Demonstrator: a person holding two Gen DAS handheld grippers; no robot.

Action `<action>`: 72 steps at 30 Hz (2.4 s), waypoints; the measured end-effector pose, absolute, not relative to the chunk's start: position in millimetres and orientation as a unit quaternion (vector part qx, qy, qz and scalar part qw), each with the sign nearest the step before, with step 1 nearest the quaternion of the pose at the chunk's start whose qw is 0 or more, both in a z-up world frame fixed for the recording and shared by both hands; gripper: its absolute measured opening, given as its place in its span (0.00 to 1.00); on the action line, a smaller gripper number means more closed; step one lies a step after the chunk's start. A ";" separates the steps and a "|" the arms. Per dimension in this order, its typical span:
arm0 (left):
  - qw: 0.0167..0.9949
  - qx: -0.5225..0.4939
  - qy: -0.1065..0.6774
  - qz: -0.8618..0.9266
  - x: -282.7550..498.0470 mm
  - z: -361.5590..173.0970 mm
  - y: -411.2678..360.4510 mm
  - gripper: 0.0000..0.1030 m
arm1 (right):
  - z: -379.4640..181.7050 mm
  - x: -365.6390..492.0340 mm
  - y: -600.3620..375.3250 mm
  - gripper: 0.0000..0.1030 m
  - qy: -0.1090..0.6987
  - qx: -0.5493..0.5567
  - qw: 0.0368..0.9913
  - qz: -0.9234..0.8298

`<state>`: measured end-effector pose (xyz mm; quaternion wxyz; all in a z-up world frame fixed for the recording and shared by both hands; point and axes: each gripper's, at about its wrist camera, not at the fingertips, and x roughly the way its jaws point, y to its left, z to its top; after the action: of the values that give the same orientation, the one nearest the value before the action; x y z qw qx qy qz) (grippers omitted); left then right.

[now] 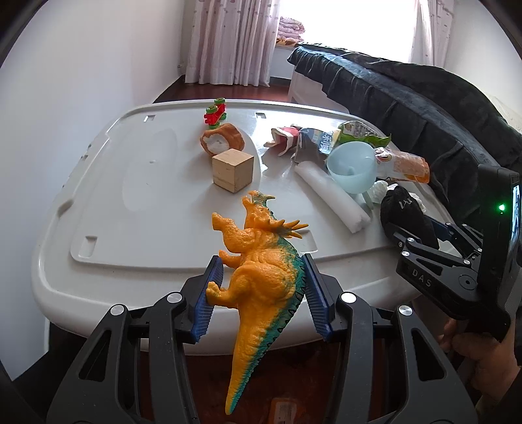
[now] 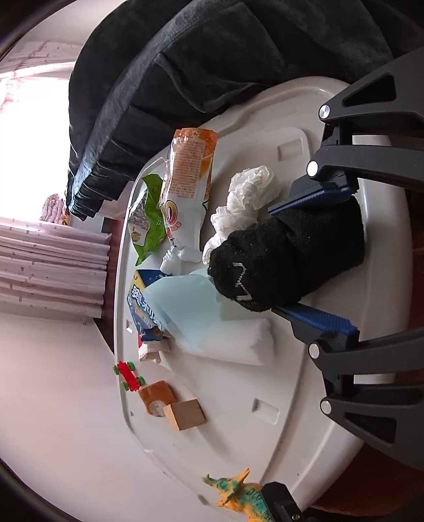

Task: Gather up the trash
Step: 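Move both tools over the orange bin and open them to drop dinosaur and sock, then grasp the wooden block with the left tool while the right tool grasps the light blue cup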

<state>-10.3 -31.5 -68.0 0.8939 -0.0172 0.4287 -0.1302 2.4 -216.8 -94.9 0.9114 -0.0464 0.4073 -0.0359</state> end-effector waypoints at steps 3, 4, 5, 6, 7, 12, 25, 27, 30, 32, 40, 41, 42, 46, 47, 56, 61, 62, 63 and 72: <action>0.894 -0.019 0.427 -0.135 -16.6 -65.6 -31.6 0.47 | -85.6 -6.9 -221.5 0.51 0.404 -0.020 0.914 -0.024; 0.893 -0.019 0.427 -0.138 -20.5 -63.8 -32.1 0.47 | -81.9 -9.5 -221.8 0.51 0.402 -0.015 0.915 -0.020; 0.893 -0.020 0.427 -0.140 -23.9 -63.1 -31.6 0.47 | -75.5 -14.4 -221.8 0.51 0.398 -0.008 0.917 -0.014; 0.894 -0.021 0.425 -0.143 -29.4 -60.9 -31.9 0.47 | -69.4 -19.0 -221.0 0.51 0.395 -0.004 0.919 -0.009; 0.894 -0.020 0.424 -0.145 -34.1 -59.6 -31.8 0.47 | -60.9 -26.3 -218.8 0.51 0.390 0.000 0.921 -0.002; 0.892 -0.020 0.425 -0.151 -63.4 -54.6 -27.5 0.47 | -35.5 -63.6 -203.0 0.51 0.387 0.012 0.921 0.037; 0.864 -0.025 0.490 -0.113 -123.7 -80.0 10.8 0.47 | -90.4 -153.5 -157.6 0.51 0.503 0.001 0.860 0.083; 0.854 -0.023 0.508 -0.108 -130.4 -87.6 13.4 0.48 | -98.3 -160.6 -153.4 0.56 0.517 -0.006 0.852 0.087; 0.848 -0.018 0.520 -0.098 -137.6 -91.6 14.0 0.68 | -107.3 -170.4 -149.8 0.77 0.533 -0.020 0.842 0.078; 0.851 -0.008 0.518 -0.085 -137.7 -88.4 11.9 0.75 | -104.6 -171.4 -152.8 0.79 0.529 -0.015 0.846 0.073; 0.879 -0.032 0.461 -0.114 -114.1 -51.8 13.8 0.80 | -57.3 -166.3 -172.7 0.83 0.444 -0.013 0.895 0.035; 0.884 -0.034 0.450 -0.124 -106.9 -45.5 13.4 0.80 | -51.9 -164.8 -175.1 0.84 0.435 -0.012 0.900 0.033; 0.890 -0.034 0.435 -0.131 -95.6 -37.6 12.6 0.80 | -46.7 -161.6 -177.1 0.84 0.427 -0.012 0.904 0.031; 0.897 -0.038 0.409 -0.162 -46.0 -23.1 5.7 0.81 | -22.2 -141.8 -185.2 0.84 0.397 -0.013 0.917 0.020; 0.896 -0.035 0.412 -0.166 -35.1 -23.9 2.2 0.81 | -16.5 -134.3 -187.7 0.84 0.391 -0.010 0.920 0.018; 0.876 -0.043 0.457 -0.150 79.2 -67.5 -8.3 0.82 | 8.3 -77.7 -202.6 0.94 0.346 0.013 0.938 0.003; 0.875 -0.001 0.466 -0.130 115.9 -89.7 -20.0 0.82 | -4.8 -63.4 -208.2 0.94 0.356 0.026 0.934 0.004; 0.875 0.005 0.467 -0.127 120.0 -92.9 -22.0 0.82 | -7.4 -62.3 -208.0 0.94 0.358 0.023 0.933 0.004; 0.875 0.011 0.469 -0.123 125.0 -96.8 -23.9 0.82 | -10.6 -61.5 -207.9 0.94 0.360 0.020 0.933 0.003; 0.876 0.029 0.462 -0.133 137.5 -108.5 -34.2 0.45 | -23.0 -55.1 -212.8 0.94 0.369 0.013 0.929 -0.003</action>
<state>137.5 -34.2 -108.5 0.8765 0.0291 0.4617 -0.1334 -55.1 -212.8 -23.0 0.9294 0.0135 0.3689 -0.0029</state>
